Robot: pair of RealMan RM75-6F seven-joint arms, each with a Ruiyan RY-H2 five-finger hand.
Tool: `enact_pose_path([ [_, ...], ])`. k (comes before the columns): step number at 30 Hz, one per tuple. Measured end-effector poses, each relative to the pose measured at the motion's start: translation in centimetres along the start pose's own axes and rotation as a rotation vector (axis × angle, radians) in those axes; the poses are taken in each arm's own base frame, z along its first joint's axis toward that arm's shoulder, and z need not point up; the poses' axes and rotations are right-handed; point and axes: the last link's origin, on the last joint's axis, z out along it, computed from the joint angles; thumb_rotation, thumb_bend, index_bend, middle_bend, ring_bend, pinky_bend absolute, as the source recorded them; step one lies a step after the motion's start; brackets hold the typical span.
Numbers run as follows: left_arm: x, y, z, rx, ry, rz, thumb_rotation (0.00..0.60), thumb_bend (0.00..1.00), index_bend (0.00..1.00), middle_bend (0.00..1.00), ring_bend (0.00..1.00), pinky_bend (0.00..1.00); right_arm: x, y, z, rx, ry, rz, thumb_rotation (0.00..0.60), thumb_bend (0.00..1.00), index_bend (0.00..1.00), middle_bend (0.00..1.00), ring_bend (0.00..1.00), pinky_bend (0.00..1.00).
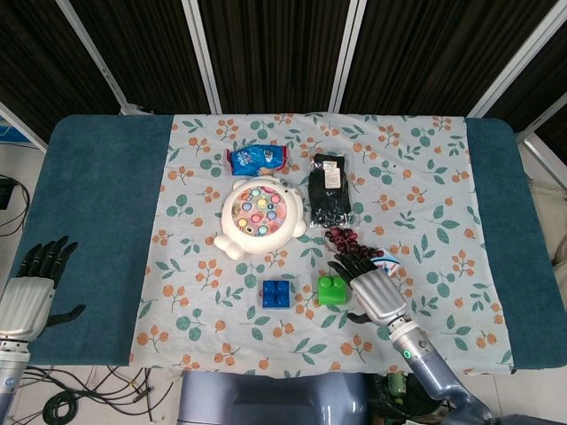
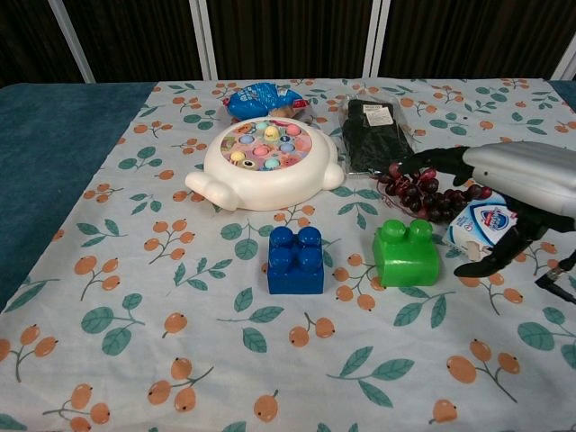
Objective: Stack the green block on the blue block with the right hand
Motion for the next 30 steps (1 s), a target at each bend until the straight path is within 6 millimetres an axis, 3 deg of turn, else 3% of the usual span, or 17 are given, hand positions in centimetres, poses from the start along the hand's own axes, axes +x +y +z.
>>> enact_pose_path([
  [10, 0.1, -0.1, 0.1, -0.003, -0.01, -0.024, 0.6, 0.07, 0.0, 0.0, 0.0, 0.03, -1.2, -0.6, 2.1, -0.021, -0.009, -0.003, 0.6, 0.16, 0.27, 0.24, 0.22, 0.29],
  [23, 0.2, -0.1, 0.2, -0.001, -0.019, -0.048, 0.6, 0.07, 0.0, 0.0, 0.0, 0.03, -2.8, -0.3, 2.8, -0.048, -0.052, -0.013, 0.6, 0.19, 0.31, 0.29, 0.29, 0.34],
  [30, 0.2, -0.1, 0.2, 0.002, -0.023, -0.056, 0.6, 0.07, 0.0, 0.0, 0.0, 0.03, -3.2, -0.2, 3.1, -0.059, -0.08, -0.015, 0.6, 0.26, 0.31, 0.29, 0.29, 0.34],
])
